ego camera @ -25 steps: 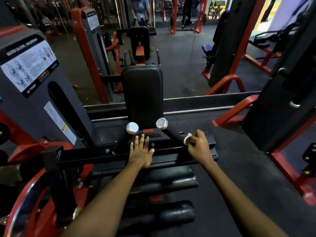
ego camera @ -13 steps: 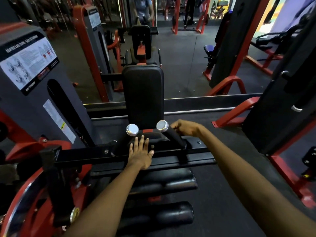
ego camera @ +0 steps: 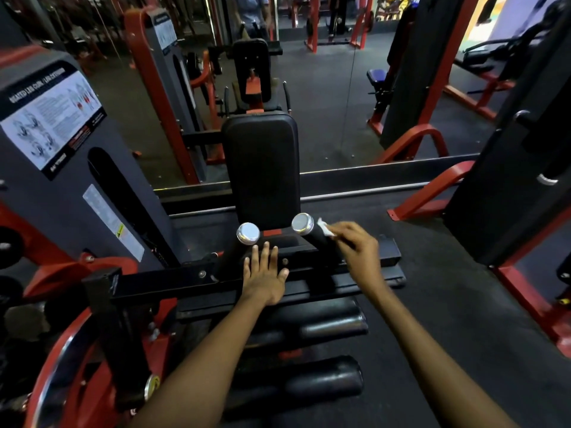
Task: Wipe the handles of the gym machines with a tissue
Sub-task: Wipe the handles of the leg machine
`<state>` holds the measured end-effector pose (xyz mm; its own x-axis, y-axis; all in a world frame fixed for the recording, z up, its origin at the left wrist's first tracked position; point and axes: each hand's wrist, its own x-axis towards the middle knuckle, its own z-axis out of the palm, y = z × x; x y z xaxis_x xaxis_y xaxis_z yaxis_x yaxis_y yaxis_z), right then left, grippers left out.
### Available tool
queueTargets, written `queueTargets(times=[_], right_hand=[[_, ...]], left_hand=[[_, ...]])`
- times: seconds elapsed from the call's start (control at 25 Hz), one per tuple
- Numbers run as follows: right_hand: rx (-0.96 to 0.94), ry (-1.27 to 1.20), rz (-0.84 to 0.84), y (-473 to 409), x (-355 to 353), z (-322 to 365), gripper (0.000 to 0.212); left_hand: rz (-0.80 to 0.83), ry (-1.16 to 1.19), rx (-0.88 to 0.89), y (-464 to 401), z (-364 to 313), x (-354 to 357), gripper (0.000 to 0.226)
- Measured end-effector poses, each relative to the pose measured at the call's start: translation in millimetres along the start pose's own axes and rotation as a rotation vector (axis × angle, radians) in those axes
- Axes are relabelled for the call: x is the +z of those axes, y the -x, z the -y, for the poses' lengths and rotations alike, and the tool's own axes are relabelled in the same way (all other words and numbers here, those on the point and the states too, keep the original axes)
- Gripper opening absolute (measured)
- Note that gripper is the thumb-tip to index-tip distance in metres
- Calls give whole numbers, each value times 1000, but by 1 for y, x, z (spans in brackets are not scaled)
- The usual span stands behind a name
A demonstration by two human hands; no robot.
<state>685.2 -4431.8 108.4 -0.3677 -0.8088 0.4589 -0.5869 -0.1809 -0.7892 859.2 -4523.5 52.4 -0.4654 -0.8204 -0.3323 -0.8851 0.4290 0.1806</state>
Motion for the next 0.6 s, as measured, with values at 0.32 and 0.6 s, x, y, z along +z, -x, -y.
queueTargets(times=[0.32, 0.6], right_hand=[[155, 146, -239, 19, 1, 6, 22], [284, 443, -234, 61, 33, -6, 26]], left_hand=[[-142, 40, 120, 10, 11, 5, 60], [-285, 35, 227, 7, 39, 1, 54]])
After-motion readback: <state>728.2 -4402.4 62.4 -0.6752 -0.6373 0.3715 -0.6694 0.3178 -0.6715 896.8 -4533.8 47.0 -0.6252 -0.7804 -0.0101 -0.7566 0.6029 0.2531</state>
